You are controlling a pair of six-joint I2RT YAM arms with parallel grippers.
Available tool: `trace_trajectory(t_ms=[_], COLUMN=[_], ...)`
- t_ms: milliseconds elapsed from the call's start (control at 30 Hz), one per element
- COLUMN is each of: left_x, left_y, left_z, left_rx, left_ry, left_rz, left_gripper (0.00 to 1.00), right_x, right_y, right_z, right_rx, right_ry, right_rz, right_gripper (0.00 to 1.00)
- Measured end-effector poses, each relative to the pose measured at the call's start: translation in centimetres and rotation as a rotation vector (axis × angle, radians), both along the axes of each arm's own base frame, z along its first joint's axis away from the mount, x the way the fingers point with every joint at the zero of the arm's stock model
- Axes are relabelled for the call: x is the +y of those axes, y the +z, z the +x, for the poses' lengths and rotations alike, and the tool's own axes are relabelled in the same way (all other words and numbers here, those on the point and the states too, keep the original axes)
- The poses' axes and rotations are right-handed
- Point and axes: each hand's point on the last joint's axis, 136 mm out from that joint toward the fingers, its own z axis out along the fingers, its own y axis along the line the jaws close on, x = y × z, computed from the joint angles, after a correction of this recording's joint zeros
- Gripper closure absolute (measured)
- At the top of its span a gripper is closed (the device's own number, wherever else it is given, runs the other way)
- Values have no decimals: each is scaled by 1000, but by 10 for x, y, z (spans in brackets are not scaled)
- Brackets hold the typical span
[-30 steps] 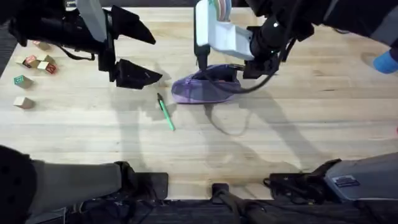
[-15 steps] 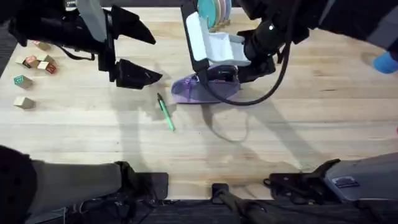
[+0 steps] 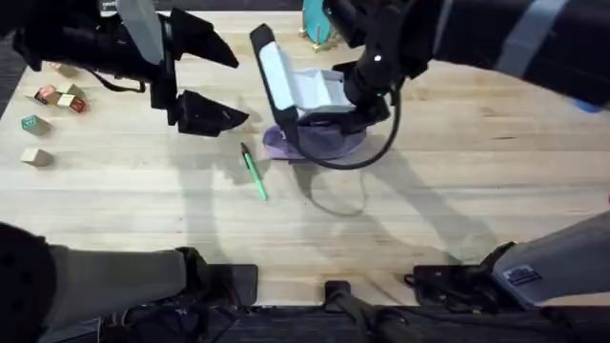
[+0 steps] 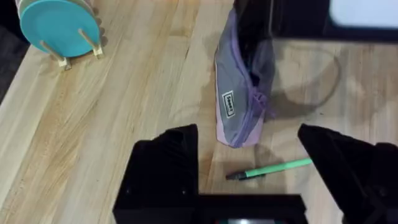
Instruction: Unzip the bag, pick up the pens from the table one at a time and place them inside, then zip the bag closed.
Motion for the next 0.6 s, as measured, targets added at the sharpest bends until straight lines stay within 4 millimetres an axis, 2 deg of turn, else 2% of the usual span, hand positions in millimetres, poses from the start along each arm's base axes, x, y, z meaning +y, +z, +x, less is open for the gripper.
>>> trace_trajectory(t_ms=[200, 333, 567, 600], left_x=[0, 0, 0, 0], left_y=[0, 0, 0, 0], left_z=[0, 0, 0, 0], left_rx=[0, 0, 0, 0], left_ry=[0, 0, 0, 0], left_rz=[0, 0, 0, 0], left_gripper=[6, 6, 6, 6], right_x=[32, 55, 57, 57], right_y=[-2, 0, 0, 0], right_z=[6, -9, -11, -12], right_rx=[-51, -29, -24, -23], right_ry=[58, 119, 126, 124], right_rz=[62, 119, 124, 125], right_gripper=[970, 970, 970, 918])
